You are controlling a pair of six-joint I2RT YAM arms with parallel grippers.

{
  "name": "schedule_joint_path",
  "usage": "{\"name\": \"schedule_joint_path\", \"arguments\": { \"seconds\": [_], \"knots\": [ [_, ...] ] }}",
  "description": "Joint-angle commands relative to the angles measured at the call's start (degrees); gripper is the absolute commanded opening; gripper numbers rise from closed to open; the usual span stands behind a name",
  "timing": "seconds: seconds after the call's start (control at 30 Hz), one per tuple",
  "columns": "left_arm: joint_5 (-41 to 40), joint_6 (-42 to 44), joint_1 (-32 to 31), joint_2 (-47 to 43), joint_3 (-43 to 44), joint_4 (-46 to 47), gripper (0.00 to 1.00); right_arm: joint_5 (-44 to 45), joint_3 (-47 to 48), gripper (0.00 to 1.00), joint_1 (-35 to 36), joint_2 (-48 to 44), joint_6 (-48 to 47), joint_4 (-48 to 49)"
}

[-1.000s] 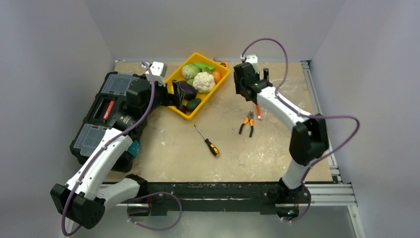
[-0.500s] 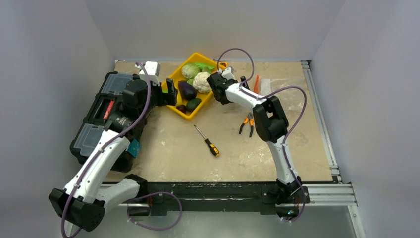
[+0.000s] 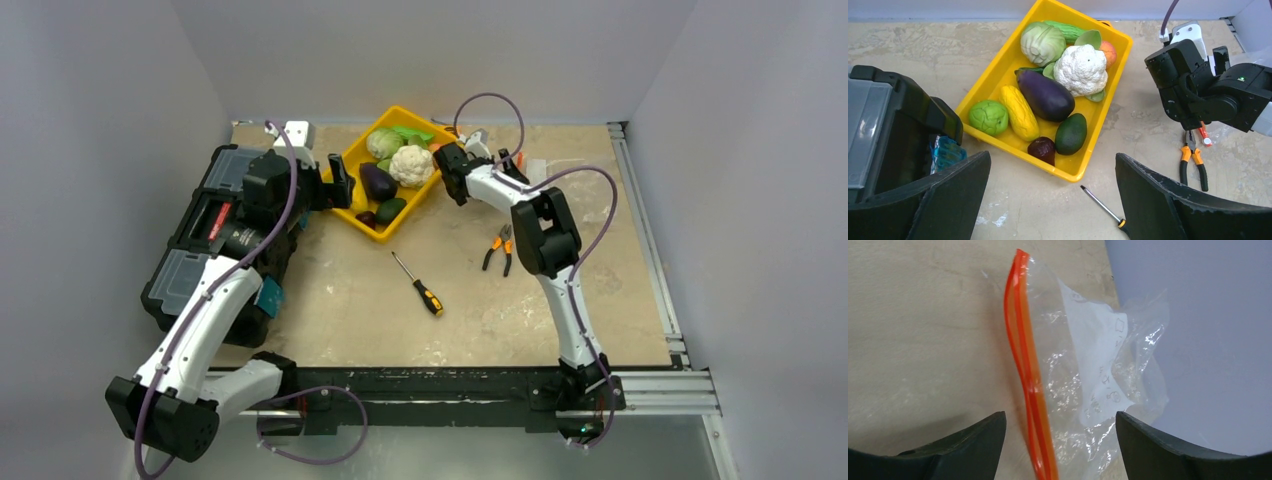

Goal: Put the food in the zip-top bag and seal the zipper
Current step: Pick up the zipper food storage bag at the center of the board.

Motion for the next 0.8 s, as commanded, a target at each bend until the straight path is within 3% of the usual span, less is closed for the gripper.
{"name": "schedule_joint_path", "arguments": {
  "seconds": [0.0, 0.1, 0.13, 0.2, 0.27, 0.3, 0.47, 0.57, 0.77],
  "knots": [
    [2.5, -1.9, 1.2, 0.5, 2.1, 1.5, 0.95, 3.9, -2.4, 0.74, -3.5, -1.0, -3.0, 5.8],
    [3.3, -2.6, 1.9, 0.8, 2.2, 1.7, 0.94, 5.1, -5.7, 0.71, -5.0, -2.3, -4.8, 9.9],
    [3.3, -2.9, 2.0, 1.0, 2.2, 1.6, 0.94, 4.8, -6.8, 0.65, -5.5, -2.8, -5.9, 11.7],
    [4.9, -3.2, 2.3, 1.2, 2.2, 1.6, 0.94, 4.1, -8.9, 0.45, -6.4, -3.2, -9.6, 17.2],
    [5.2, -3.4, 2.4, 1.5, 2.3, 1.4, 0.94, 6.9, -8.5, 0.09, -6.7, -3.5, -9.0, 16.5],
    [5.3, -3.4, 2.4, 1.6, 2.3, 1.4, 0.94, 7.8, -7.7, 0.01, -6.4, -4.1, -7.1, 13.7],
    [7.5, -4.1, 3.0, 2.4, 2.6, 1.6, 0.94, 3.2, -12.7, 0.00, -2.3, -14.3, -7.9, 17.0],
    [10.2, -4.9, 3.8, 3.8, 3.1, 1.5, 0.94, -8.3, -15.9, 0.00, -1.5, -20.7, -1.9, 14.0],
    [14.6, -4.7, 3.9, 6.6, 4.5, 0.6, 0.94, -25.7, -27.6, 0.00, -3.2, -31.9, -1.9, 20.1]
  ]
}}
